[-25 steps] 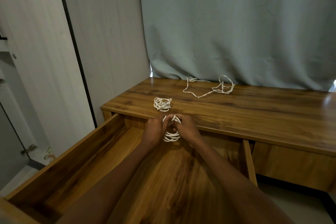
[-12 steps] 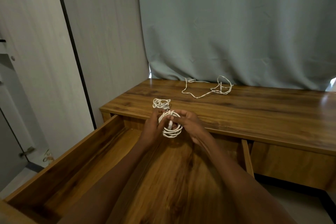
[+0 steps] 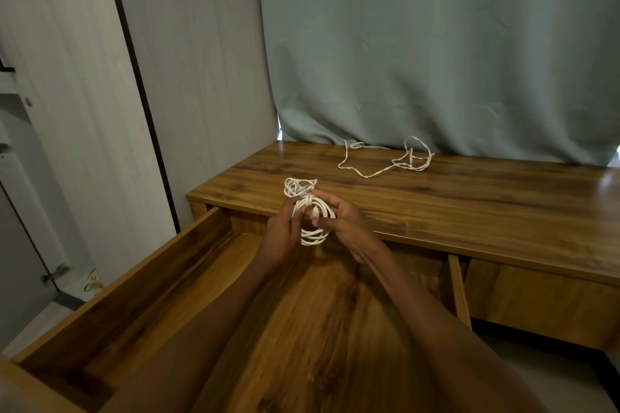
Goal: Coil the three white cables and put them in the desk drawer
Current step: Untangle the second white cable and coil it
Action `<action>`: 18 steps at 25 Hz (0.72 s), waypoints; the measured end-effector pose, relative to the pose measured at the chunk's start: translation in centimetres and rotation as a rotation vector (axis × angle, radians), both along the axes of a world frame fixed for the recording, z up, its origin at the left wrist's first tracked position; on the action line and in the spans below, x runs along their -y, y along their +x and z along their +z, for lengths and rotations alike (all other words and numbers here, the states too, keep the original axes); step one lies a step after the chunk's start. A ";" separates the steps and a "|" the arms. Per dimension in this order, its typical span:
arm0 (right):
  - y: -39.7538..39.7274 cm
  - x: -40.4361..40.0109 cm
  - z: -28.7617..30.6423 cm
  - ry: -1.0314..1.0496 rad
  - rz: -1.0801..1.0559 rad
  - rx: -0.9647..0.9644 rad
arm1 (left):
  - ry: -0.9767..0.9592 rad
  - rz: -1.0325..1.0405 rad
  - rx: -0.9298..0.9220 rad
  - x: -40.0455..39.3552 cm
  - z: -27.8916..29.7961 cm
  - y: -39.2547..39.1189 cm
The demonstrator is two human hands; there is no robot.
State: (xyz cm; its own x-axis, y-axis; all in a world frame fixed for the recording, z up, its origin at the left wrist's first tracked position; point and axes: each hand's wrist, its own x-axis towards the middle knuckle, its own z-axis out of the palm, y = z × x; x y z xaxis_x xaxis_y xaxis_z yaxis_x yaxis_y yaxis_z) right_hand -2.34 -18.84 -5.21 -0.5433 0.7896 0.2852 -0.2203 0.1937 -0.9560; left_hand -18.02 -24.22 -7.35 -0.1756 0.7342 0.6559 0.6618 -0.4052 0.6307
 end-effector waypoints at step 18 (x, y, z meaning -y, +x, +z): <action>1.7 -0.3 1.9 -0.414 -0.301 0.035 | -0.139 -0.101 -0.266 -0.2 0.6 0.7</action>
State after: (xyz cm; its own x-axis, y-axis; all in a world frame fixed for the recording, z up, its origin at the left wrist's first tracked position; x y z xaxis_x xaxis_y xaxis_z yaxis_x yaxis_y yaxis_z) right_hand -0.60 -18.59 -3.29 -0.2779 0.9555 -0.0985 -0.1796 -0.1524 -0.9719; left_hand -17.30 -24.02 -6.78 0.0670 0.8249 0.5613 0.7718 -0.3994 0.4948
